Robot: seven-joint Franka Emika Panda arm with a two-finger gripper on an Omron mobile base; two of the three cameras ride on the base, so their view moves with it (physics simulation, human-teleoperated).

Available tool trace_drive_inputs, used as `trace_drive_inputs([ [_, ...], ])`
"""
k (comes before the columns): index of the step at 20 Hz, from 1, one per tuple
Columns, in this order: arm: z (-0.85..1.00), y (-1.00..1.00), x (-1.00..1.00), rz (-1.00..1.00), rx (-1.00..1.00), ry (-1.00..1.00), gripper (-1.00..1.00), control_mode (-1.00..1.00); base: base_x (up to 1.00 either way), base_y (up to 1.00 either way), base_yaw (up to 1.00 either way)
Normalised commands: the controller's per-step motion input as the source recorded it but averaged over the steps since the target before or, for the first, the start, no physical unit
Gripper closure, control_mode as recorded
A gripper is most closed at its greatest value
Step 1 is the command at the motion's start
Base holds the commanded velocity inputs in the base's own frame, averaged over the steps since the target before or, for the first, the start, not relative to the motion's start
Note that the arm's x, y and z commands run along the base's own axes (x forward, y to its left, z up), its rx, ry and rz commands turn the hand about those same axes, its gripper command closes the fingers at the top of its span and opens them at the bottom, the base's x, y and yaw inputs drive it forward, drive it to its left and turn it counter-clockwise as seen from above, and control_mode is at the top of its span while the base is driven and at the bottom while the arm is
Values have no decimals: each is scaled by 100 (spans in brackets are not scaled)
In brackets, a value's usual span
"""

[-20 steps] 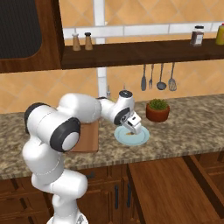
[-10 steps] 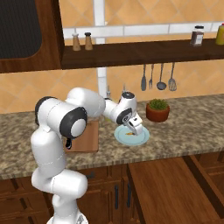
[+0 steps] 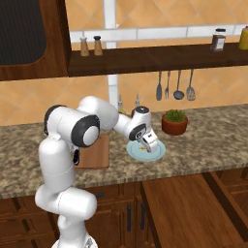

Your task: Pick up the knife from the drawer and place it on the cutting board. Then place the meat from the plate to the cutting board.

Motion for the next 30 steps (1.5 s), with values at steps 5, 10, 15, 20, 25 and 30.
trace_drive_inputs([
  [5, -11, -10, 3, 0, 1, 0, -100, -100, 0, 0, 0],
  [10, -9, -25, 31, 0, 4, 0, -100, -100, 0, 0, 0],
  [15, -19, -18, 43, 0, 5, 0, -100, -100, 0, 0, 0],
  [20, -35, -2, 38, -1, 3, 0, 100, -100, 0, 0, 0],
  [25, -71, 39, 0, -10, -2, 0, 100, -100, 0, 0, 0],
  [30, -67, 74, -31, -18, -6, 0, 100, -100, 0, 0, 0],
])
